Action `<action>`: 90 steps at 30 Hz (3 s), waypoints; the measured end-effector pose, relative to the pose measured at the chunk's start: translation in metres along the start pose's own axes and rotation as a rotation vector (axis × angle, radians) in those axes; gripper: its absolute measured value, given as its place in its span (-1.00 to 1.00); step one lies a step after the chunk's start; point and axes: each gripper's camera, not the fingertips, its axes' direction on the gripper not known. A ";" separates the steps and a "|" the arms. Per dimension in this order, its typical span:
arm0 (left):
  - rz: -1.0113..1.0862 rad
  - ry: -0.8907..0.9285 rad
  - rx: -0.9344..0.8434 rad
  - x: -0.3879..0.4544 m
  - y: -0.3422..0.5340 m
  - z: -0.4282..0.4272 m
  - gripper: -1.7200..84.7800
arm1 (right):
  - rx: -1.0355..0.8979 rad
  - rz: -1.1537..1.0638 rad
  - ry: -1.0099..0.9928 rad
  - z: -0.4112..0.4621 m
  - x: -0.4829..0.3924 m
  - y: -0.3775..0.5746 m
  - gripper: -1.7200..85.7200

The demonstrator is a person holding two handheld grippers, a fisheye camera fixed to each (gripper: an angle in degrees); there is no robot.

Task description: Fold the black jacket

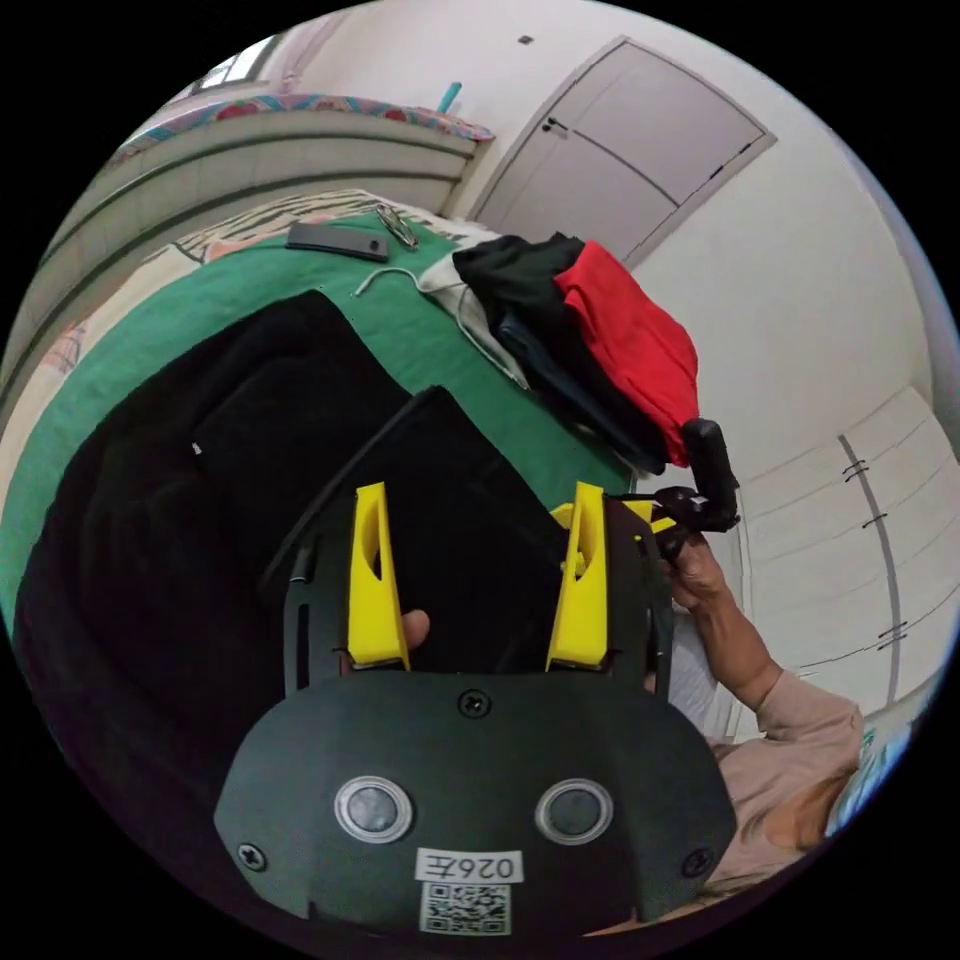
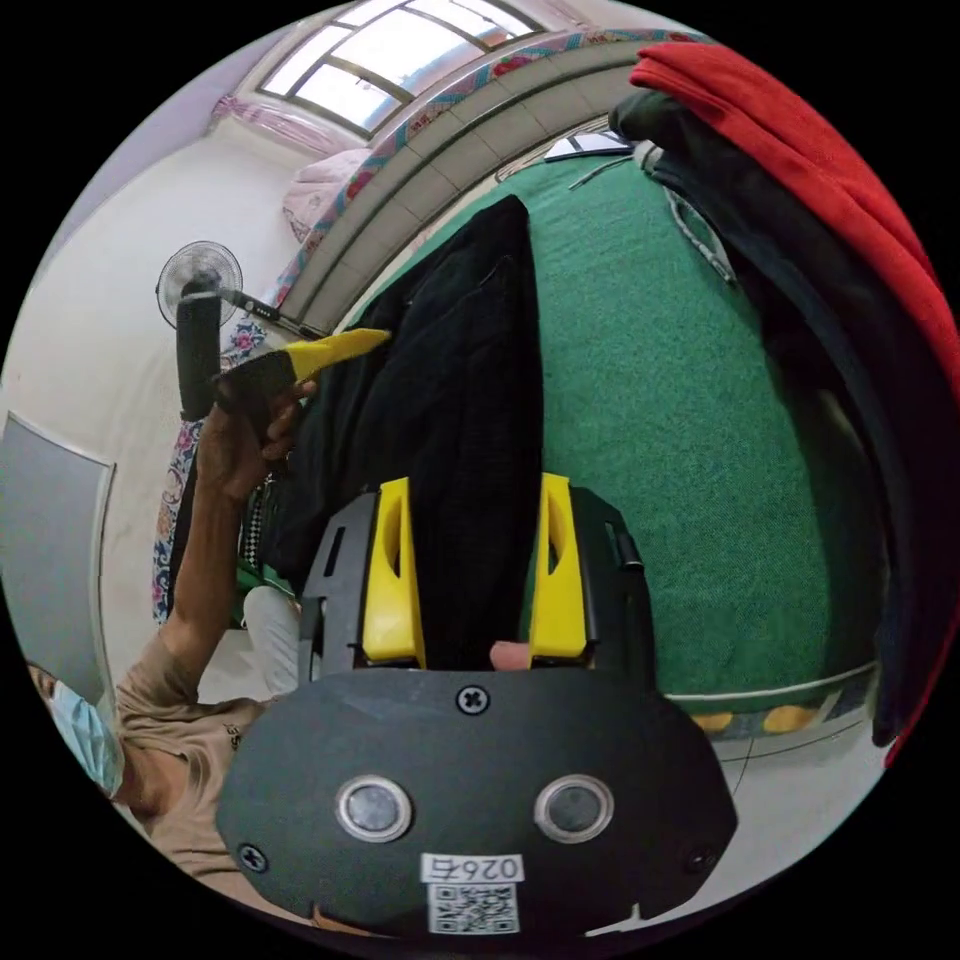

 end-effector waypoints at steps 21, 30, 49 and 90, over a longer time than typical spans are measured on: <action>0.051 -0.379 -0.341 0.004 -0.047 0.051 -0.75 | 0.023 -0.378 -0.091 0.016 -0.091 0.011 -0.91; 0.001 0.051 0.171 -0.072 0.072 -0.134 -0.79 | 0.075 -0.571 -0.280 0.027 -0.192 0.014 -0.92; -0.712 0.458 0.807 -0.371 0.601 -0.328 -0.79 | -0.621 -0.520 -0.273 0.402 -0.470 0.024 -0.84; -0.490 -0.241 0.624 -0.244 0.730 -0.444 -0.68 | 0.144 -0.762 -0.106 0.231 -0.529 0.083 -0.98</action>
